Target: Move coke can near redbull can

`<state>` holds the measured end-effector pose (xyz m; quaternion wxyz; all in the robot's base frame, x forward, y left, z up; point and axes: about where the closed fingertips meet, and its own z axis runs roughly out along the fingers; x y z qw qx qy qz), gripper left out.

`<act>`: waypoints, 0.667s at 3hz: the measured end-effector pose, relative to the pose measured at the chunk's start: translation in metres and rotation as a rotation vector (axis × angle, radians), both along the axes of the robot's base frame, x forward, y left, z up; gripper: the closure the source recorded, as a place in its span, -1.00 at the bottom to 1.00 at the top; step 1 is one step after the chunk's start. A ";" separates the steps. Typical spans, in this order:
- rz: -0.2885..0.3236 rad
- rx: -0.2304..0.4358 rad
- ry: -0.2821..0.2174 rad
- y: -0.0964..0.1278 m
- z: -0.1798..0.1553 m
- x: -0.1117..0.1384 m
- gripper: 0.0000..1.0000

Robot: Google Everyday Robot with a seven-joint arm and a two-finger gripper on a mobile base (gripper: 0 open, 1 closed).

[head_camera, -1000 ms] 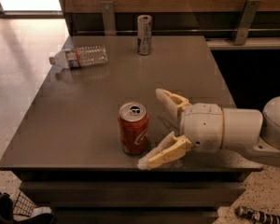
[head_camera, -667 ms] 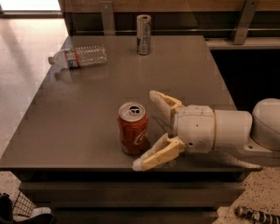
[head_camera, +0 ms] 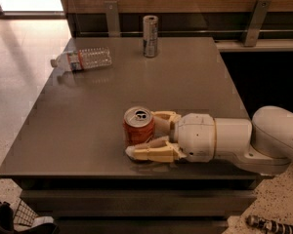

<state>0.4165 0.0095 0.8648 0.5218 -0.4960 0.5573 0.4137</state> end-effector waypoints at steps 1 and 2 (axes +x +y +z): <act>0.004 -0.001 -0.002 0.002 0.001 -0.001 0.30; 0.008 -0.002 -0.003 0.004 0.001 -0.002 0.77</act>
Offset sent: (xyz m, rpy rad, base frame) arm -0.0008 0.0021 0.0007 -0.0011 -0.0015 0.0043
